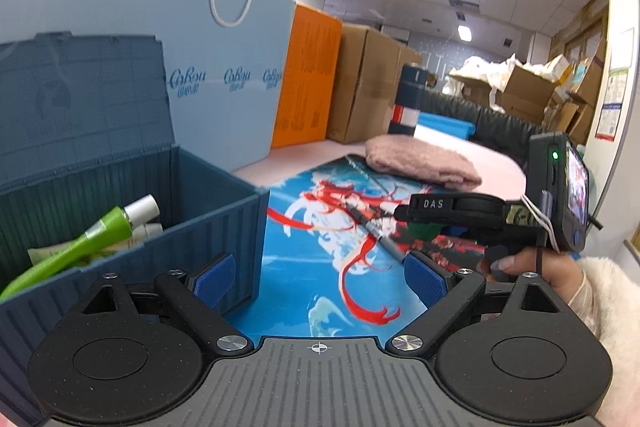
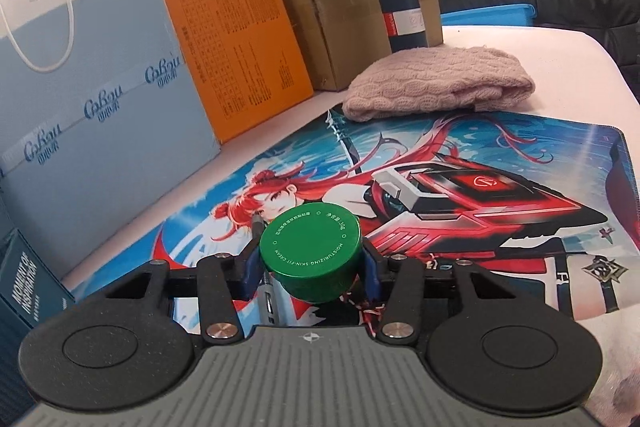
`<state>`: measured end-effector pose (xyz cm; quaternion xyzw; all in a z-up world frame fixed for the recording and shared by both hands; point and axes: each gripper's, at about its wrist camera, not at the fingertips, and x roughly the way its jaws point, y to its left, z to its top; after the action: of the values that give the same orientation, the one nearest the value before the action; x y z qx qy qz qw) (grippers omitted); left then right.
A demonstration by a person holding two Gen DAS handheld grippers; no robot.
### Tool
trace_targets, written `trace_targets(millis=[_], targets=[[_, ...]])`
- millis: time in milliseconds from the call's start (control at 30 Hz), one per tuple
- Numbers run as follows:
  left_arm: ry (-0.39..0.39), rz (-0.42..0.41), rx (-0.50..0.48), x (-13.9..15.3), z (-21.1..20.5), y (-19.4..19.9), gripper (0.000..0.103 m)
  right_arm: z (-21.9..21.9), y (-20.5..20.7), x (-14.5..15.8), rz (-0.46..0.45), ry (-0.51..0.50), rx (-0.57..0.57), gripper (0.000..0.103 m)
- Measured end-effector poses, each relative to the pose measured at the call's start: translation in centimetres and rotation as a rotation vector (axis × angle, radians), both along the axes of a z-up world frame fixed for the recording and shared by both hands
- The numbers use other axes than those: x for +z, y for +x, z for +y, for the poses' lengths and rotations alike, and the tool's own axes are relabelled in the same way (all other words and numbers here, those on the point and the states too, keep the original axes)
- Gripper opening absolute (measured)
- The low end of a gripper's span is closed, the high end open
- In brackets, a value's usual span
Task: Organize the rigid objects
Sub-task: 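Close the right tool on the green-capped jar, then carry the green-capped jar over the blue box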
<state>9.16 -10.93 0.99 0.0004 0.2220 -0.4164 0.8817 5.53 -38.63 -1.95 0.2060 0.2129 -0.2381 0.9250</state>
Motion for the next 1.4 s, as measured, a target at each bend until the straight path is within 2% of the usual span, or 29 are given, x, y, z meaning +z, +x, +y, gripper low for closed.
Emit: trace_targets(millis=[167, 367, 600, 700, 767, 900, 1033, 1267, 1400], targets=[[-0.031, -0.003, 0.013, 1.0, 0.4, -0.1, 0.094, 1.6, -1.0, 1.5, -0.064, -0.013, 0.041, 0.045], [-0.123, -0.032, 0.039, 3.3, 2.1, -0.8, 0.094, 4.5, -1.8, 4.5, -0.155, -0.013, 0.163, 0.045], [-0.257, -0.039, 0.201, 5.5, 6.0, -0.5, 0.096, 9.1, -1.1, 7.6, -0.226, -0.047, 0.362, 0.045], [-0.308, -0.009, 0.241, 6.0, 7.6, 0.2, 0.097, 10.9, -0.5, 8.2, -0.249, -0.007, 0.467, 0.045], [-0.327, 0.001, 0.279, 6.1, 8.7, 0.7, 0.097, 12.0, 0.1, 8.5, -0.253, 0.016, 0.525, 0.045], [-0.350, 0.032, 0.371, 6.0, 10.4, 1.7, 0.098, 15.1, 1.4, 9.1, -0.256, -0.021, 0.591, 0.045], [-0.376, 0.045, 0.429, 6.0, 11.8, 2.2, 0.098, 17.7, 3.1, 9.2, -0.248, -0.014, 0.656, 0.045], [-0.411, 0.072, 0.457, 6.0, 14.1, 2.7, 0.098, 20.8, 5.5, 7.5, -0.223, 0.085, 0.690, 0.045], [-0.411, 0.079, 0.486, 5.7, 15.0, 2.6, 0.099, 22.9, 6.4, 6.9, -0.197, 0.047, 0.693, 0.045]])
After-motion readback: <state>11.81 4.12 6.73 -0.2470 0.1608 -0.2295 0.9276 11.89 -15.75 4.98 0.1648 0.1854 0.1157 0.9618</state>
